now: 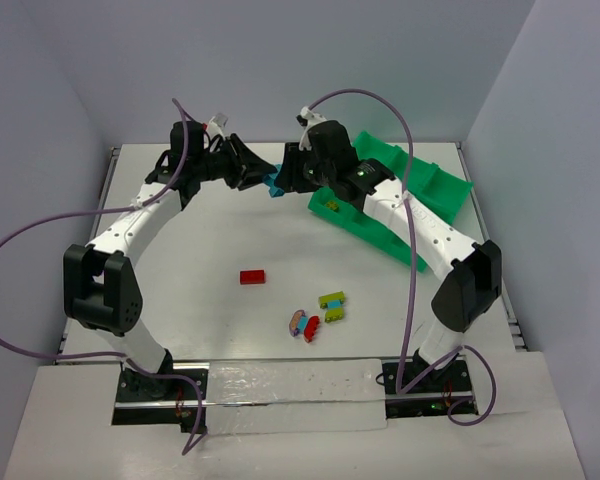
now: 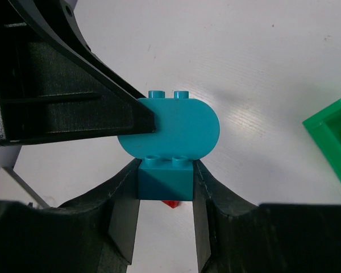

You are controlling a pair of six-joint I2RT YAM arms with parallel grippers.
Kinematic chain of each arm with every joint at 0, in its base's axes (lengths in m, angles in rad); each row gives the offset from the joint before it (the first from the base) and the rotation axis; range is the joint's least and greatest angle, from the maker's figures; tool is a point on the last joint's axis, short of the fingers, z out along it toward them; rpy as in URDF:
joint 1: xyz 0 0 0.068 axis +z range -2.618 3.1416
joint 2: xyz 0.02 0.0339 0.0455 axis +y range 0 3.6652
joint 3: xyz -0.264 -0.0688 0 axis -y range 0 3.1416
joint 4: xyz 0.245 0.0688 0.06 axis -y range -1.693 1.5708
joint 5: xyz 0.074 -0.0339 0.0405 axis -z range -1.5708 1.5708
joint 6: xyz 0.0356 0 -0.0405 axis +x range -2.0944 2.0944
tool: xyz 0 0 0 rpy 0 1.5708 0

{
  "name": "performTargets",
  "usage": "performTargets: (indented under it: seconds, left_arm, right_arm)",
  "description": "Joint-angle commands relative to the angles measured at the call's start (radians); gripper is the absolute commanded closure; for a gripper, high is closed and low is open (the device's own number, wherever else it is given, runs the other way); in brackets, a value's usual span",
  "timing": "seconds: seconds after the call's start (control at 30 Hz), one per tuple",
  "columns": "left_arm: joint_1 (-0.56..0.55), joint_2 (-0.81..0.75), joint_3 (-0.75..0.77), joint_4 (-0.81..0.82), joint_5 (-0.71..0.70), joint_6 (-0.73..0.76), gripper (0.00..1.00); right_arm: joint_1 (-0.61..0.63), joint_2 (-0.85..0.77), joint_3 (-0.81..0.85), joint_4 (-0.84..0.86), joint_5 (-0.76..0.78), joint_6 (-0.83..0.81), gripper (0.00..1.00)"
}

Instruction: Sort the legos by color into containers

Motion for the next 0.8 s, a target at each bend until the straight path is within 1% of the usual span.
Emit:
performTargets:
  seconds: [0.0,0.07,0.1,0.13,0.23,0.5,0.67,0.77]
  left_arm:
    - [-0.016,-0.049,0.043,0.011,0.041,0.015,1.00]
    - [-0.016,-0.051,0.042,0.005,0.036,0.018,1.00]
    - [-0.016,-0.052,0.043,-0.001,0.032,0.021,1.00]
    - [-0.014,-0.052,0.045,-0.009,0.029,0.024,1.00]
    - [-0.009,-0.049,0.063,-0.038,0.000,0.042,1.00]
    - [0.002,-0.035,0.074,-0.029,-0.016,0.031,1.00]
    - [0.007,-0.022,0.078,-0.022,-0.027,0.020,1.00]
    - [0.008,-0.012,0.083,-0.017,-0.029,0.015,1.00]
  right_arm:
    - [0.009,-0.008,0.005,0.090,-0.043,0.012,0.73]
    - [0.009,-0.015,-0.007,0.090,-0.034,0.017,0.93]
    - [0.009,-0.017,-0.011,0.087,-0.029,0.018,0.98]
    - [0.007,-0.020,-0.014,0.080,-0.024,0.017,1.00]
    - [0.008,-0.041,-0.052,0.063,-0.024,0.008,1.00]
    - [0.008,-0.164,-0.257,-0.008,-0.016,-0.040,1.00]
    - [-0.007,-0.288,-0.370,-0.035,0.081,-0.045,1.00]
    - [-0.030,-0.329,-0.373,-0.097,0.181,-0.038,1.00]
